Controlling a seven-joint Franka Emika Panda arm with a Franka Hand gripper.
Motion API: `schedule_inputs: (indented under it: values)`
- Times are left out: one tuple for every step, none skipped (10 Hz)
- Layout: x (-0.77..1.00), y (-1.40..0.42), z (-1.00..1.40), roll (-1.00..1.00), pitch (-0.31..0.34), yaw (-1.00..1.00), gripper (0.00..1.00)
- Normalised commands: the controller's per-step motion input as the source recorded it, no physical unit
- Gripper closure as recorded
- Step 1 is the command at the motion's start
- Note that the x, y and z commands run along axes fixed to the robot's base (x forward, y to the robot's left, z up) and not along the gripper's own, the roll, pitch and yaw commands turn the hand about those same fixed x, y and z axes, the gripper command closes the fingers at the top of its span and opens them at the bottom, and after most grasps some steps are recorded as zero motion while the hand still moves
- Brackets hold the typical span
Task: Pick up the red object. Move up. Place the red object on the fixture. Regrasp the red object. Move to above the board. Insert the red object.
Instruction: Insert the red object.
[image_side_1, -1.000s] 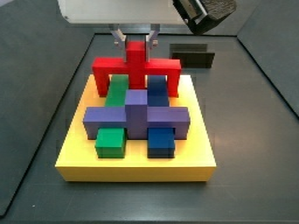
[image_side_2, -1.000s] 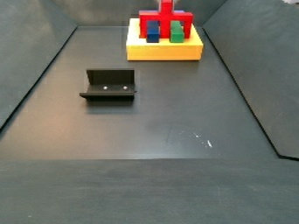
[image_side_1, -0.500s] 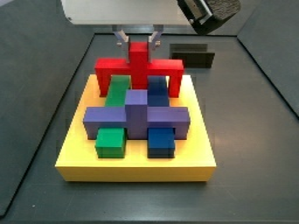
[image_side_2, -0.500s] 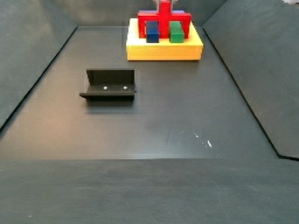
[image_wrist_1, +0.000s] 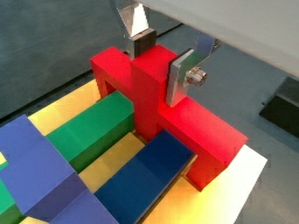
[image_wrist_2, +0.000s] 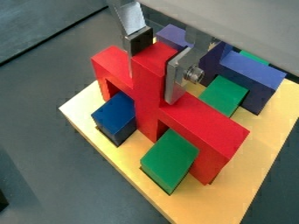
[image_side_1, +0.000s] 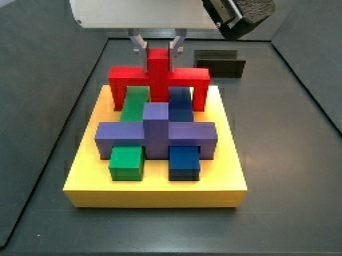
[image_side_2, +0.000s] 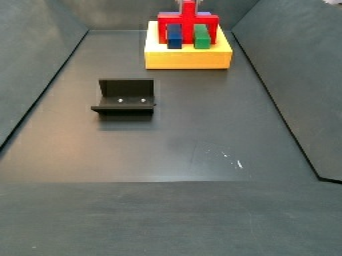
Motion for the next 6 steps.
schedule_inputs:
  values:
    - [0.10, 0.00, -0.06, -0.11, -0.084, 0.02, 1.00]
    - [0.00, 0.01, 0.00, -0.23, -0.141, 0.00, 1.00]
    - [0.00, 0.01, 0.00, -0.25, -0.147, 0.00, 1.00]
    - [0.00, 0.01, 0.00, -0.23, -0.156, 0.00, 1.00]
    - [0.00, 0.04, 0.00, -0.24, -0.139, 0.00, 1.00]
    - [0.00, 0.07, 0.05, -0.29, -0.131, 0.00, 1.00]
